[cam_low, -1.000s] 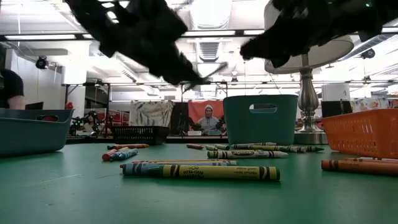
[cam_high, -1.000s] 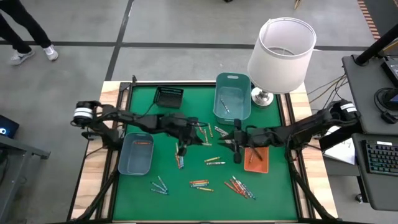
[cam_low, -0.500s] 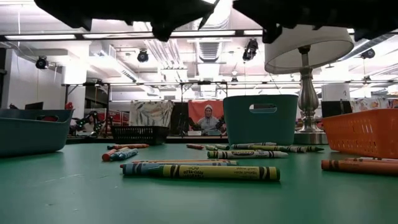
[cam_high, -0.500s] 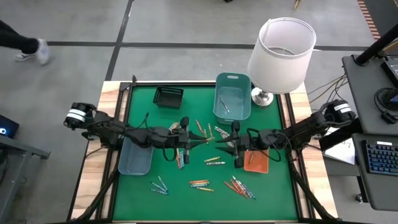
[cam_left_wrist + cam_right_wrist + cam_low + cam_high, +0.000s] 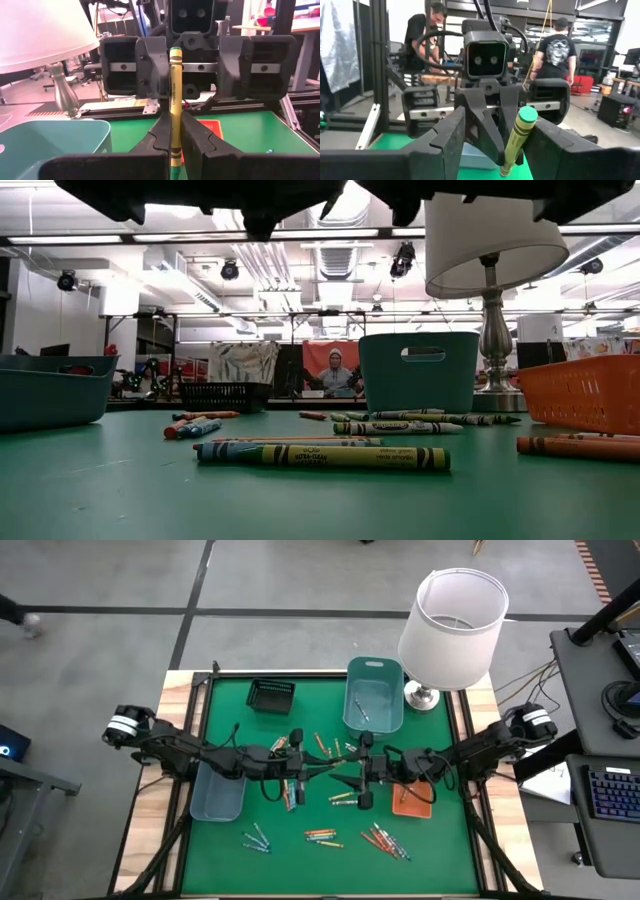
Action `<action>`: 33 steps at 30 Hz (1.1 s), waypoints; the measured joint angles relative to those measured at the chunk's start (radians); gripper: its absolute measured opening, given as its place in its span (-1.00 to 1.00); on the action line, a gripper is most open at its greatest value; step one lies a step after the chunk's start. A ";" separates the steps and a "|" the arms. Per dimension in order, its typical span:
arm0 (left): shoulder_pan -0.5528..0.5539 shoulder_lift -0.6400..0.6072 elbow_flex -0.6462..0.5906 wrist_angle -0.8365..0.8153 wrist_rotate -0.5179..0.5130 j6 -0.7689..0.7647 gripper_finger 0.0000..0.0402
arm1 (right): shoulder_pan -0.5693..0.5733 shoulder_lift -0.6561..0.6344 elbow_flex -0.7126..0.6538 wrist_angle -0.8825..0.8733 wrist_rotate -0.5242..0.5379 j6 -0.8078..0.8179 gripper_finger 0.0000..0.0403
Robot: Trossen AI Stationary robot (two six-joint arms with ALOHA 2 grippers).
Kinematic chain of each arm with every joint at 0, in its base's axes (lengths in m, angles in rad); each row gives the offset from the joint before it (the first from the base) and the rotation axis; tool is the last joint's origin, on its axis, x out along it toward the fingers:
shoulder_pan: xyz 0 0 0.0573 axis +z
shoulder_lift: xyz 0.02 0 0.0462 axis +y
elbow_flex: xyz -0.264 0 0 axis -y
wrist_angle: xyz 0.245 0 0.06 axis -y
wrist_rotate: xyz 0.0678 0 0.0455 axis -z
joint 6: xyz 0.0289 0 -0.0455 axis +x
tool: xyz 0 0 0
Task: Sort crayons
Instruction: Put the green crayon into the orange bin
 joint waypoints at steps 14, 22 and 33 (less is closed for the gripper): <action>-0.001 -0.008 -0.001 -0.040 -0.011 -0.023 -0.80 | -0.004 -0.003 0.018 -0.057 0.056 0.023 -0.93; 0.005 -0.085 -0.001 -0.172 -0.031 -0.031 -0.41 | -0.014 -0.238 0.029 -0.624 0.109 0.253 -0.93; 0.046 -0.231 -0.001 -0.367 -0.101 0.000 -0.26 | 0.032 -0.409 0.110 -1.760 -0.089 1.104 -0.94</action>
